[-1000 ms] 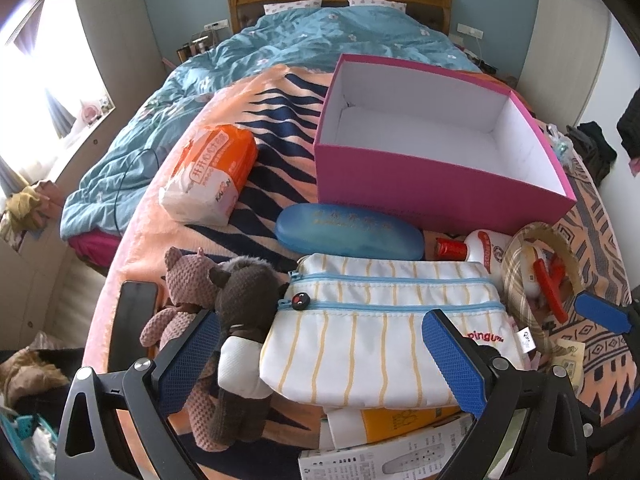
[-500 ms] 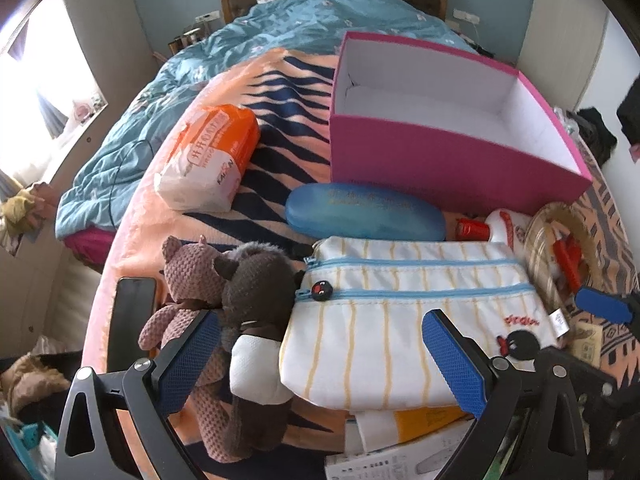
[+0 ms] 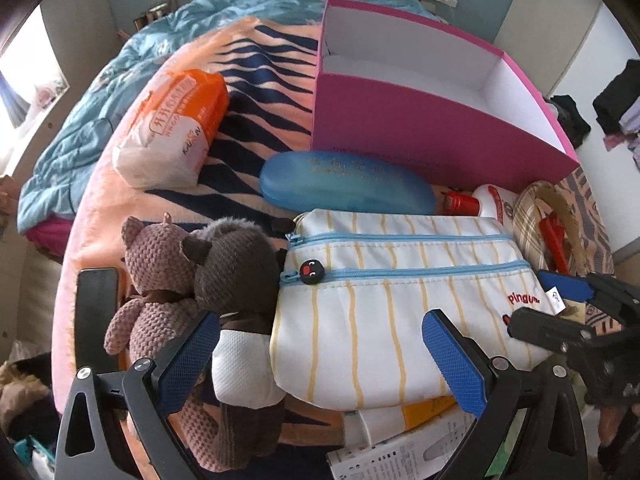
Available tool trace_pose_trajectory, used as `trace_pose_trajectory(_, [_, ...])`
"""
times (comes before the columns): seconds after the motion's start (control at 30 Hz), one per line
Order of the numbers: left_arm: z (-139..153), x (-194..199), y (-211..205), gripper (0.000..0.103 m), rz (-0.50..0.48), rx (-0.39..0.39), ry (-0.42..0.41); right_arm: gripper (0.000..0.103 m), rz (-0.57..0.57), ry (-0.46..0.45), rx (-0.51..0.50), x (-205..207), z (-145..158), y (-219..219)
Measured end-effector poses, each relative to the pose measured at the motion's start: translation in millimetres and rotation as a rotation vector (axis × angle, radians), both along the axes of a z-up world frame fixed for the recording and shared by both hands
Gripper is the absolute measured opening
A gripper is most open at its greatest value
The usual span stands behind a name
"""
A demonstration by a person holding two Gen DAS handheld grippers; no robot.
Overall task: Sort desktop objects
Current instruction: 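Close the right tool on the edge of the striped pouch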
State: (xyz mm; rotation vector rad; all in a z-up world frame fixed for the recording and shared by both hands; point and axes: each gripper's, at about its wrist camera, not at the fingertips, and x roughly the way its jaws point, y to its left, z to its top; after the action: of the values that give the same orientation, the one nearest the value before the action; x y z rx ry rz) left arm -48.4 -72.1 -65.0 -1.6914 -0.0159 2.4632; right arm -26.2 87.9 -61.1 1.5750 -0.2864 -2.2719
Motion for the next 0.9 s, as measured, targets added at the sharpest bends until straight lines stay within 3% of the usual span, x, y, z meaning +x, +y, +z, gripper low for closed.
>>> trace_pose_trajectory(0.27, [-5.9, -4.0, -10.2, 0.101, -0.021, 0.082, -0.047, 0.076, 0.008, -0.024, -0.005, -11.4, -5.2, 1.3])
trace_pose_trajectory(0.43, [-6.1, -6.5, -10.9, 0.101, -0.072, 0.114, -0.069, 0.065, 0.023, -0.030, 0.030, -15.8, -9.0, -1.5])
trace_pose_trajectory(0.67, [0.1, -9.7, -12.4, 0.099, -0.167, 0.255, -0.120, 0.053, 0.024, 0.005, 0.040, -14.1, -0.6, 3.5])
trace_pose_trajectory(0.77, [-3.1, -12.6, -14.2, 0.099, -0.172, 0.235, -0.126, 0.051, 0.026, 0.029, 0.046, -12.8, 3.1, 4.8])
trace_pose_trajectory(0.9, [-2.4, -16.4, -18.4, 0.099, -0.176, 0.275, -0.144, 0.051, 0.022, -0.007, 0.050, -13.7, -3.8, 4.7])
